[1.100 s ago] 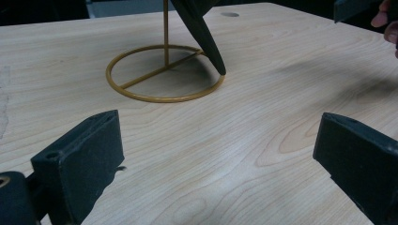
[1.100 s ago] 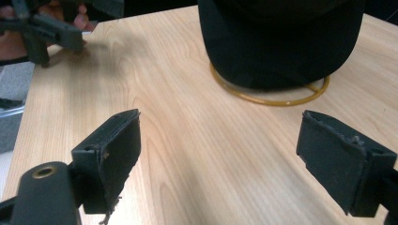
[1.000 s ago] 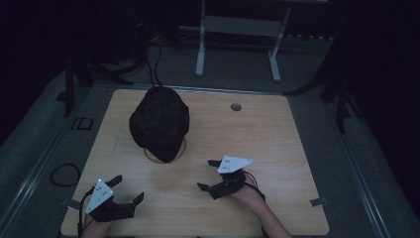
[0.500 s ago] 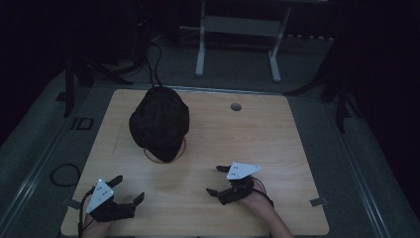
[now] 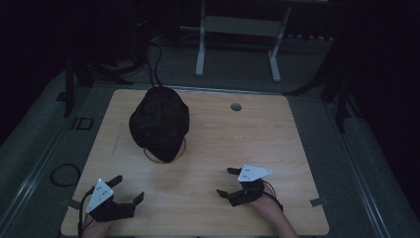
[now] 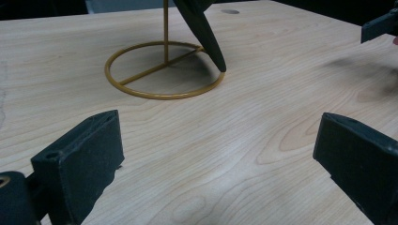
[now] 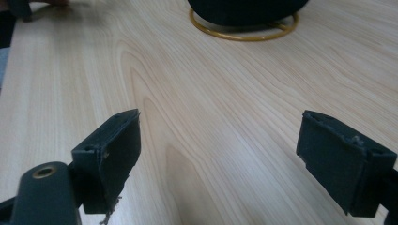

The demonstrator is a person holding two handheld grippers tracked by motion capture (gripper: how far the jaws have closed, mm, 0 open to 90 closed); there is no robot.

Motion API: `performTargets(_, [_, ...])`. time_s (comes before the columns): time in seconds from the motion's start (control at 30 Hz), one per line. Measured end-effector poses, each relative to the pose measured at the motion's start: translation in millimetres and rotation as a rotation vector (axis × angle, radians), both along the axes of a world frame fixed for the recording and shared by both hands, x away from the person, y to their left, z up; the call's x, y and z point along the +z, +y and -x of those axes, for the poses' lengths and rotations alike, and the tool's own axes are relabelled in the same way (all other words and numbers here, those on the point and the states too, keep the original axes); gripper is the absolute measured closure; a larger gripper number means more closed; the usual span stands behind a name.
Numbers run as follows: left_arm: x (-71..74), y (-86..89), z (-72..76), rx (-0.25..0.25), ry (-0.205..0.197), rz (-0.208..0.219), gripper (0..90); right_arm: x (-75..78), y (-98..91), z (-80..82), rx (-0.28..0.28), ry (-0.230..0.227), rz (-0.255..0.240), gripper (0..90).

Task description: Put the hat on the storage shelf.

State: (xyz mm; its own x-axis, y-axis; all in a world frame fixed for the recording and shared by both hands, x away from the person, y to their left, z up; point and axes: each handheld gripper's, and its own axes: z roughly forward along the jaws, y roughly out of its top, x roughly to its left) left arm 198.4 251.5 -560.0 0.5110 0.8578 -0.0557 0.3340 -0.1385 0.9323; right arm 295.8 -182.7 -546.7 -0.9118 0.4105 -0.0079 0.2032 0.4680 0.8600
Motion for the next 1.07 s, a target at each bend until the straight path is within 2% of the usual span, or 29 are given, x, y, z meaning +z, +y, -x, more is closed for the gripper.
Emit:
performTargets(0.2, [-0.1, -0.2, -0.1, -0.001, 0.003, 0.0, 2.3, -3.3, -13.6, -1.2, -0.021, 0.003, 0.004, 13.9])
performTargets(0.3, [-0.4, 0.1, -0.2, -0.003, 0.005, -0.002, 2.4, -3.8, -20.2, -1.3, -0.027, 0.005, -0.016, 14.0])
performTargets(0.43, [-1.1, -0.6, 0.0, -0.003, 0.003, -0.007, 2.4, -3.8, -27.8, -1.2, -0.004, -0.005, -0.035, 14.0])
performTargets(0.7, [-1.3, 0.3, -0.2, -0.003, 0.007, -0.002, 2.3, -4.4, -41.2, -1.6, 0.005, -0.009, -0.015, 14.0])
performTargets(1.07, [-1.3, 1.0, -0.4, -0.003, 0.008, 0.006, 2.3, -7.3, -50.8, -7.3, -0.053, 0.002, -0.029, 14.0])
